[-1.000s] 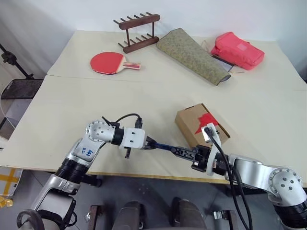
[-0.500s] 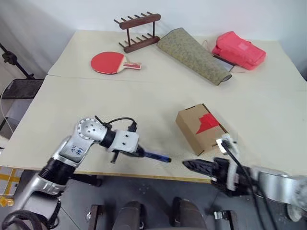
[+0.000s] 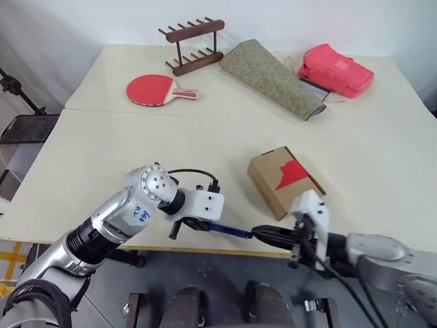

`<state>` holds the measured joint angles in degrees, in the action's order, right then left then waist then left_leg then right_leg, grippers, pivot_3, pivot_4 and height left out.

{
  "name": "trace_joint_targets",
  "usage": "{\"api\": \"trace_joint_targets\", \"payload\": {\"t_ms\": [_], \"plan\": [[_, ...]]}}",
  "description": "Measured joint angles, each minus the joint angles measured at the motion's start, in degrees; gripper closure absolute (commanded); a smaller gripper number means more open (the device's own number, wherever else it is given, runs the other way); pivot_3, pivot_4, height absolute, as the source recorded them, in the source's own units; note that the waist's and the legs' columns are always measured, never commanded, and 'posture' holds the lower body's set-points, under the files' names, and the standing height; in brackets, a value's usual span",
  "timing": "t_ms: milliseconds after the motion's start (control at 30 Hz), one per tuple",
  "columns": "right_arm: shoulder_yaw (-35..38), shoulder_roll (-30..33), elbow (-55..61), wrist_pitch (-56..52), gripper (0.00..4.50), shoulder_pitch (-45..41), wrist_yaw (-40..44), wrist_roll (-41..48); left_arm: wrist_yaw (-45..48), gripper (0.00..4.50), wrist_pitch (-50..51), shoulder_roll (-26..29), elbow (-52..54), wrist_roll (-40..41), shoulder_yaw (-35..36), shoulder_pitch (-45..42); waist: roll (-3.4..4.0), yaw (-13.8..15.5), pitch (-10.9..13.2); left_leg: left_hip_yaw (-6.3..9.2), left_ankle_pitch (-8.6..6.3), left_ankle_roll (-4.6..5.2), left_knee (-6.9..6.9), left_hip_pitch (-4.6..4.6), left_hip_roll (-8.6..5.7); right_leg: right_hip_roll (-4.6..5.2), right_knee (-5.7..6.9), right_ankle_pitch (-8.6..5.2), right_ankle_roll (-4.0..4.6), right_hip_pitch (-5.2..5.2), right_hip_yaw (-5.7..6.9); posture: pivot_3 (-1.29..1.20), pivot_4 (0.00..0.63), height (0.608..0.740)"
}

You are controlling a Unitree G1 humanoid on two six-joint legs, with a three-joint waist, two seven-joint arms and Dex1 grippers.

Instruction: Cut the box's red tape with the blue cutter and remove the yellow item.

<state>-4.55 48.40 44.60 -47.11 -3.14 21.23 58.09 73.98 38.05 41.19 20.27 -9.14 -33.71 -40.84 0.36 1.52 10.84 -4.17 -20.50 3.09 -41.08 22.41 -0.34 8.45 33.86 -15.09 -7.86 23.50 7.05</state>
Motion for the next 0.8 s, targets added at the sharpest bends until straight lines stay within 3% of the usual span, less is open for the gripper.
{"api": "trace_joint_targets", "payload": {"t_ms": [200,367,800], "plan": [[-8.41,-2.12,-3.76,3.52,4.48,-3.57,3.37,-14.71,-1.73,4.11,2.13,-1.09,1.48,-2.15,-1.58,-0.46,-0.01,0.43,-0.01,-0.01,0.02,0.05,-0.14,-0.05,-0.06,0.05,0.02,0.01,-0.02,-0.14,-0.05,0.0,0.15,0.74],[-11.98,-3.15,-6.56,3.75,4.48,-3.62,6.14,-20.91,-2.02,4.11,3.7,-1.25,1.81,-2.43,-1.8,-0.51,0.0,0.55,-0.02,-0.01,0.03,0.05,-0.15,-0.1,-0.06,0.06,0.1,0.01,-0.01,-0.14,-0.09,0.0,0.15,0.74],[-12.12,-8.09,-9.0,2.97,4.48,-4.09,8.99,-25.35,-2.0,4.11,4.5,-1.2,1.82,-2.45,-1.87,-0.55,0.05,0.37,-0.13,-0.03,0.04,0.04,-0.14,-0.18,-0.05,0.06,0.17,0.01,-0.01,-0.16,-0.14,0.0,0.15,0.74]]}}
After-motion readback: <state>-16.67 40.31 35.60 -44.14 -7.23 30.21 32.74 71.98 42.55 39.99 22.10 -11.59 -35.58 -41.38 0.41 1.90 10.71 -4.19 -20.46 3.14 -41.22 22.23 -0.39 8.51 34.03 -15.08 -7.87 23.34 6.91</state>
